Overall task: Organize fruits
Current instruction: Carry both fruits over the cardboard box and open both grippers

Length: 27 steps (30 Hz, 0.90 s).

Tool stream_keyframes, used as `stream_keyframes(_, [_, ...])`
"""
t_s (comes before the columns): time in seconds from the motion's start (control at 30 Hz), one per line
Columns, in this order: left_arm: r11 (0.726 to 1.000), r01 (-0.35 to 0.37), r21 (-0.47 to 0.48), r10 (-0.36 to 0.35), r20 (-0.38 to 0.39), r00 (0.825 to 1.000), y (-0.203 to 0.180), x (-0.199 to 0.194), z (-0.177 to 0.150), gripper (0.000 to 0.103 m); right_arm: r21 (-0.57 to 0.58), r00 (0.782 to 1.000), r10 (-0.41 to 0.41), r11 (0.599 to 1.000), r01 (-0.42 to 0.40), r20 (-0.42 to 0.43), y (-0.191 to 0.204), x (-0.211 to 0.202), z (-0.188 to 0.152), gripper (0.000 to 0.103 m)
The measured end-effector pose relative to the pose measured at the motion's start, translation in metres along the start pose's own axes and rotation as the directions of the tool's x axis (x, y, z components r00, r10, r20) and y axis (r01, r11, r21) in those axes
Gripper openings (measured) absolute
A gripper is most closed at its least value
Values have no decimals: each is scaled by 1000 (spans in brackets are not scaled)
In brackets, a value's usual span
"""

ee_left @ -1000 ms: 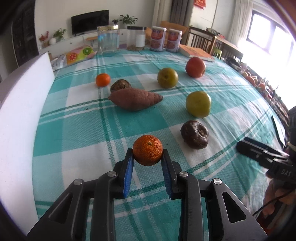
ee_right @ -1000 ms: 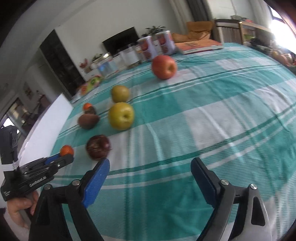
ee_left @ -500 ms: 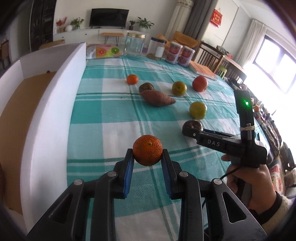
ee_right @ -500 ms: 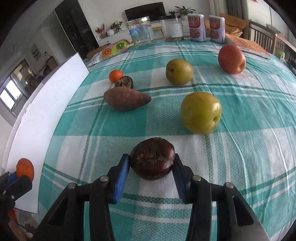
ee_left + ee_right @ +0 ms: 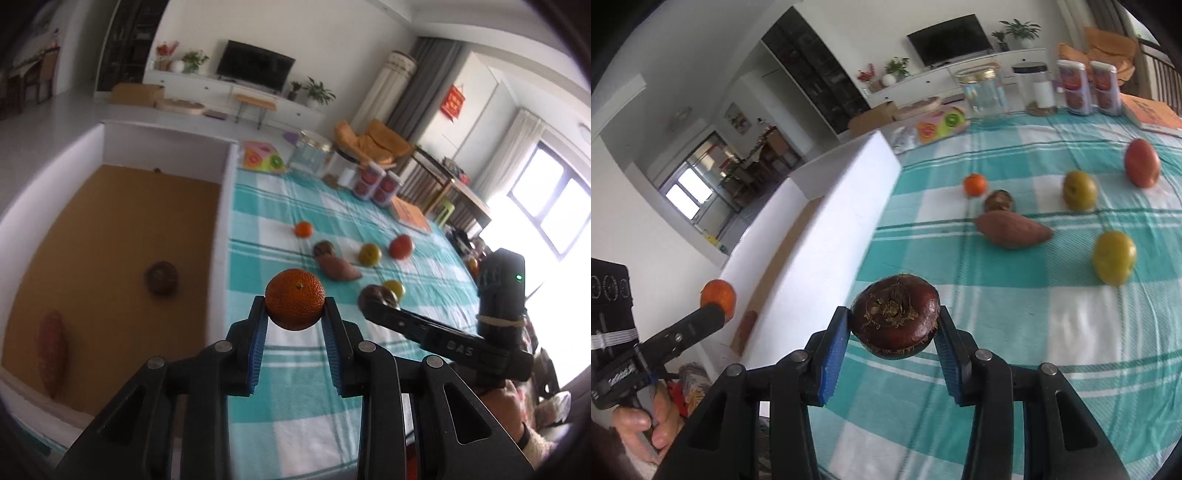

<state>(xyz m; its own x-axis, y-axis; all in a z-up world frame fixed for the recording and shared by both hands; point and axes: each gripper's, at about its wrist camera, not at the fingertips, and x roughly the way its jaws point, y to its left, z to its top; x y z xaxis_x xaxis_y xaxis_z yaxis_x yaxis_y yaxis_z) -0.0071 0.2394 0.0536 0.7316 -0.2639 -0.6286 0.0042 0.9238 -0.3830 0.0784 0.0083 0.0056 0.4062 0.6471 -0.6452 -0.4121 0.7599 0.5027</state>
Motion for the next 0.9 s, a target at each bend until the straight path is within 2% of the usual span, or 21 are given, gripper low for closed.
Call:
stream_keyframes(0.1, [991, -124, -48, 127, 53, 991, 39, -19, 7, 30, -65, 996, 86, 994, -88, -35, 43, 9, 9, 46])
stream_keyframes(0.23, [955, -283, -89, 288, 46, 957, 84, -26, 2, 30, -193, 976, 174, 961, -197, -129, 110, 32, 8, 46])
stream_keyframes(0.3, [940, -324, -106, 326, 1, 945, 101, -19, -3, 30, -263, 966, 180, 938, -226, -185, 141, 51, -1, 46])
stream_keyframes(0.43, [927, -360, -106, 354, -77, 932, 115, -4, -17, 30, -362, 960, 120, 908, -209, -254, 175, 90, -28, 46])
stream_keyframes(0.57, [908, -413, -67, 404, -117, 907, 116, 6, -24, 34, -390, 960, 82, 902, -186, -269, 182, 107, -42, 48])
stream_keyframes(0.6, [901, -429, -60, 420, -118, 900, 115, 7, -24, 42, -386, 961, 81, 904, -183, -266, 180, 107, -42, 51])
stream_keyframes(0.63, [893, -447, -53, 439, -113, 891, 114, 6, -24, 56, -378, 963, 86, 908, -181, -254, 177, 103, -40, 58])
stream_keyframes(0.67, [887, -459, -50, 453, -100, 886, 112, 5, -23, 64, -370, 968, 93, 912, -177, -233, 172, 97, -38, 59])
stream_keyframes(0.7, [883, -468, -48, 463, -79, 883, 111, 3, -21, 76, -360, 973, 97, 918, -168, -207, 165, 92, -34, 62])
stream_keyframes(0.73, [879, -474, -44, 472, -53, 880, 107, 0, -20, 82, -348, 979, 95, 925, -154, -180, 156, 85, -30, 64])
stream_keyframes(0.83, [883, -469, -18, 469, 7, 883, 93, -4, -15, 84, -300, 993, 79, 948, -102, -88, 123, 58, -20, 73])
stream_keyframes(0.9, [899, -439, 4, 438, 28, 898, 82, -1, -12, 85, -257, 998, 54, 965, -59, -26, 91, 36, -19, 77])
